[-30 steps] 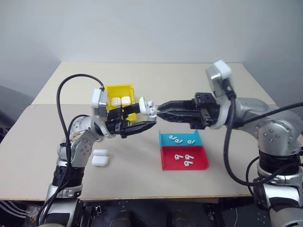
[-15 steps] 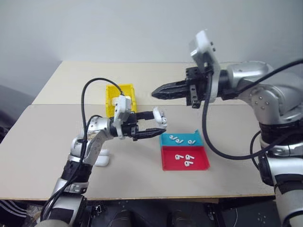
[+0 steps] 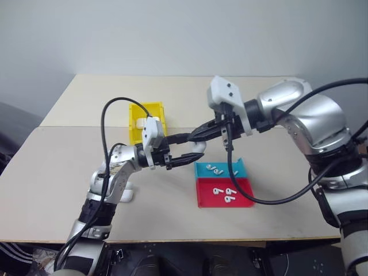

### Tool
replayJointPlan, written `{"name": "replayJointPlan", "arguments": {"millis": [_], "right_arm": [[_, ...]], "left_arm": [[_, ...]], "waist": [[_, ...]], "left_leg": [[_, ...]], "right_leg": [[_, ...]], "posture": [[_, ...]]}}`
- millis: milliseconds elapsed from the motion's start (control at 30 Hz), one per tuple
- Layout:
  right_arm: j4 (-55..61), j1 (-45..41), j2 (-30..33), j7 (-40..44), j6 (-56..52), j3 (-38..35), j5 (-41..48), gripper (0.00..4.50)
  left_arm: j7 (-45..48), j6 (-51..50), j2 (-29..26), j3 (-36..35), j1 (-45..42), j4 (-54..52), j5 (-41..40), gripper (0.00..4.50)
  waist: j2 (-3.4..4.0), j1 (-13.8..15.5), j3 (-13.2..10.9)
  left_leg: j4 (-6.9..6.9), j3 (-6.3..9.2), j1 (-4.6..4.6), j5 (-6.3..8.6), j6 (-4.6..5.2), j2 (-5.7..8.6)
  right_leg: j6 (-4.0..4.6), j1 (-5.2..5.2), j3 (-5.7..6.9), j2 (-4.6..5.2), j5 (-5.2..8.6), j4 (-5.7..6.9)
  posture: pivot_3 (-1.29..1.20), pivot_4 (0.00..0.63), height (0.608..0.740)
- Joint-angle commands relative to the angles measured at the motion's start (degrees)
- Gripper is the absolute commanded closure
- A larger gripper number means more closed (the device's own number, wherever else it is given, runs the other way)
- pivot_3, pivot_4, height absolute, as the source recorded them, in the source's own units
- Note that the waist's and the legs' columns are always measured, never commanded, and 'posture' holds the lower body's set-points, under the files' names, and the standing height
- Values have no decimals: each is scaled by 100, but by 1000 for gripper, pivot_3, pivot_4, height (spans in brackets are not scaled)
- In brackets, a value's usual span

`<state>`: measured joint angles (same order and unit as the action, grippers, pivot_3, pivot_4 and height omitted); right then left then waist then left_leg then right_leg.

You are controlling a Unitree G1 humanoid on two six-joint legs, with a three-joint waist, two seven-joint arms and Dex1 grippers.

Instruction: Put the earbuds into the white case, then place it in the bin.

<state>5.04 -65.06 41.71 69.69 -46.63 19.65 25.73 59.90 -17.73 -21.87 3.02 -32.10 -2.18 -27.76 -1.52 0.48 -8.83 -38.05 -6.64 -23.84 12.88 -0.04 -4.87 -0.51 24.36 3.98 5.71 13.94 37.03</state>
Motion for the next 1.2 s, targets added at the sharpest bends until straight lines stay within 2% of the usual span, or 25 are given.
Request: {"name": "replayJointPlan", "arguments": {"millis": [33, 167, 200, 267, 367, 500, 767, 833, 900, 933, 967, 1067, 1133, 1200], "right_arm": [[172, 164, 92, -167, -466, -843, 472, 4458], [466, 611, -269, -956, -496, -1868, 856, 4458], [599, 771, -373, -1168, -390, -2086, 897, 4458], [953, 1167, -542, -1554, -395, -2383, 1012, 4458], [1534, 1740, -730, -1959, -355, -2313, 976, 4458], [2031, 2156, -1108, -2625, -479, -2174, 961, 4458], [2345, 2378, -1110, -3200, -686, -2022, 935, 4458], [2392, 2396, -1069, -3255, -708, -2024, 965, 4500], [2433, 2409, -1068, -3325, -738, -2023, 994, 4500], [2455, 2420, -1075, -3367, -754, -2020, 1004, 4500], [2473, 2432, -1078, -3403, -767, -2018, 1009, 4500], [2551, 2497, -1070, -3489, -826, -2071, 1058, 4500], [2615, 2558, -1043, -3512, -872, -2168, 1132, 4500], [2665, 2653, -990, -3505, -848, -2237, 1180, 4500]], "left_arm": [[-376, 16, 20, -416, 89, -640, -301, 1711], [-1260, 50, 139, -650, 214, -760, -47, 1711], [-1674, 25, 219, -720, 179, -755, 104, 1711], [-3143, -214, 528, -875, -133, -474, 755, 1711], [-4368, -249, 830, -1138, -432, 18, 1220, 1711], [-5053, 132, 854, -1122, -839, 1080, 1802, 1711], [-5426, 353, 861, -852, -1491, 2715, 2401, 1711], [-5421, 471, 868, -805, -1553, 2996, 2474, 973], [-5340, 579, 854, -781, -1548, 3074, 2472, 419], [-5351, 596, 859, -789, -1547, 3078, 2466, 104], [-5382, 679, 865, -792, -1535, 3065, 2481, 41], [-5404, 737, 934, -998, -1400, 2616, 2242, 41], [-5748, 779, 874, -959, -1196, 2114, 2535, 41], [-5347, 341, 667, -1042, -776, 1286, 2232, 41]], "waist": [[0, 10, 0], [0, 17, 0], [0, 19, 0], [-1, 43, 0], [-2, 47, 0], [-2, 4, 0], [-2, 37, -1], [-2, 25, -1], [-2, 17, -1], [-2, 8, -1], [-2, 4, -1], [-3, 5, -1], [-3, 0, -1], [-3, -6, -1]], "left_leg": [[0, 2, 0, 0, 0, -1], [0, 1, 2, 0, 0, 0], [0, 2, 4, 0, 0, 0], [-1, 5, 6, 0, 0, 1], [-2, 10, 5, 0, 0, 3], [1, 6, 4, 1, 1, 4], [1, 7, -1, 0, 1, 8], [1, 7, -1, 1, 1, 9], [1, 7, -1, 1, 2, 9], [1, 7, -1, 1, 2, 8], [1, 7, 0, 1, 2, 7], [1, 8, 0, 1, 1, 6], [1, 8, 0, 1, 1, 6], [1, 6, -1, 1, 2, 6]], "right_leg": [[0, -1, 2, 0, 0, -1], [0, -5, 2, 1, 0, -2], [0, -7, 2, 1, 0, 0], [0, -12, 3, 1, -1, 0], [-2, -15, 8, 3, -2, 0], [-3, -9, 5, 2, -2, 0], [-3, -10, 10, 5, -2, -6], [-3, -9, 10, 6, -2, -7], [-4, -9, 11, 5, -2, -6], [-3, -8, 11, 5, -2, -5], [-3, -8, 10, 4, -2, -3], [-3, -7, 10, 3, -2, -1], [-3, -7, 10, 4, -2, -3], [-3, -8, 6, 5, -2, -4]], "posture": [[0, 150, 740], [0, 150, 740], [0, 150, 740], [0, 150, 740], [0, 150, 740], [0, 150, 740], [0, 150, 740], [0, 150, 740], [0, 150, 740], [0, 150, 740], [0, 150, 740], [0, 150, 740], [0, 150, 740], [0, 150, 740]]}}
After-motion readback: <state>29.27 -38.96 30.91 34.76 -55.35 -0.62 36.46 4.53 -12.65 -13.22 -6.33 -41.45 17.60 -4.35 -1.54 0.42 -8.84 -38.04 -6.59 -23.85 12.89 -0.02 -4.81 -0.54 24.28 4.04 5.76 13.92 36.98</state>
